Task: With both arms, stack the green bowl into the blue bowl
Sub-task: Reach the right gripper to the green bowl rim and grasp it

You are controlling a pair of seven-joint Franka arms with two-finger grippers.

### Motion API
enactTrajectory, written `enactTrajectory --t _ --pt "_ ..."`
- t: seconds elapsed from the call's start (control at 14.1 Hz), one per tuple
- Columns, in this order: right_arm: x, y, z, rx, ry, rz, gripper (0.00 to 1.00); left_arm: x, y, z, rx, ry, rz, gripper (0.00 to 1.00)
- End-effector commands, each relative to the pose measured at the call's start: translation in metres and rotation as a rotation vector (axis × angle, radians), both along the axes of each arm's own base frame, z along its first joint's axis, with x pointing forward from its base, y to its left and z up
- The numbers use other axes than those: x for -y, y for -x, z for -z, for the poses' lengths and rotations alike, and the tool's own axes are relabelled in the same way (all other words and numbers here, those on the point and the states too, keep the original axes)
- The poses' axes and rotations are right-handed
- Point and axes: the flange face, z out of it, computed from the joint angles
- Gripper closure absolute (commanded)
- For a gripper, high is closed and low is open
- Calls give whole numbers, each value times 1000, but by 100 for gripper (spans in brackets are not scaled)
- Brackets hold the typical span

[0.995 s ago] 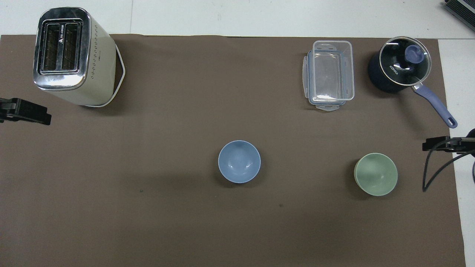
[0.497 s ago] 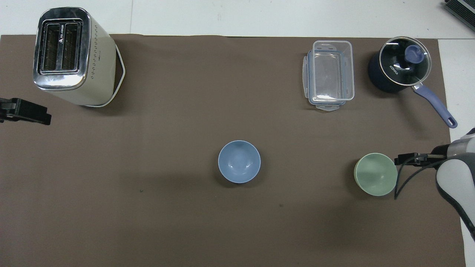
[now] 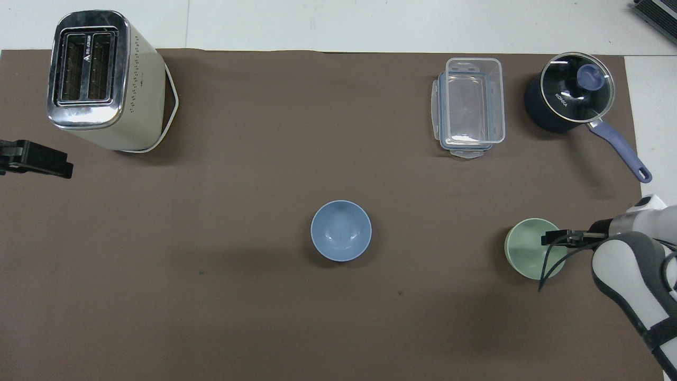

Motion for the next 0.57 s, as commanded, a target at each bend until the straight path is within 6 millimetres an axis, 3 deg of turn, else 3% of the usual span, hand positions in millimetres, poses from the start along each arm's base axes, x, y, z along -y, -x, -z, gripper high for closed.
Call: enactTrajectory --t 0.0,0.07,0.21,0.28,0.36,0.5 --pt "0 1 0 26 -16 -18 3 -3 7 -2 -6 12 -4 0" --pt "0 2 0 25 -18 -26 19 -3 7 -2 -6 13 -3 0" --pt "1 4 0 26 -25 -87 63 -3 7 -2 -6 12 -4 0" --pt "4 6 1 28 -29 -134 90 -3 7 -2 -6 12 -4 0" --pt "5 7 1 26 -34 -160 100 -3 7 -2 -6 12 -4 0" --pt "7 8 1 28 -38 -188 100 -3 7 -2 -6 12 -4 0"
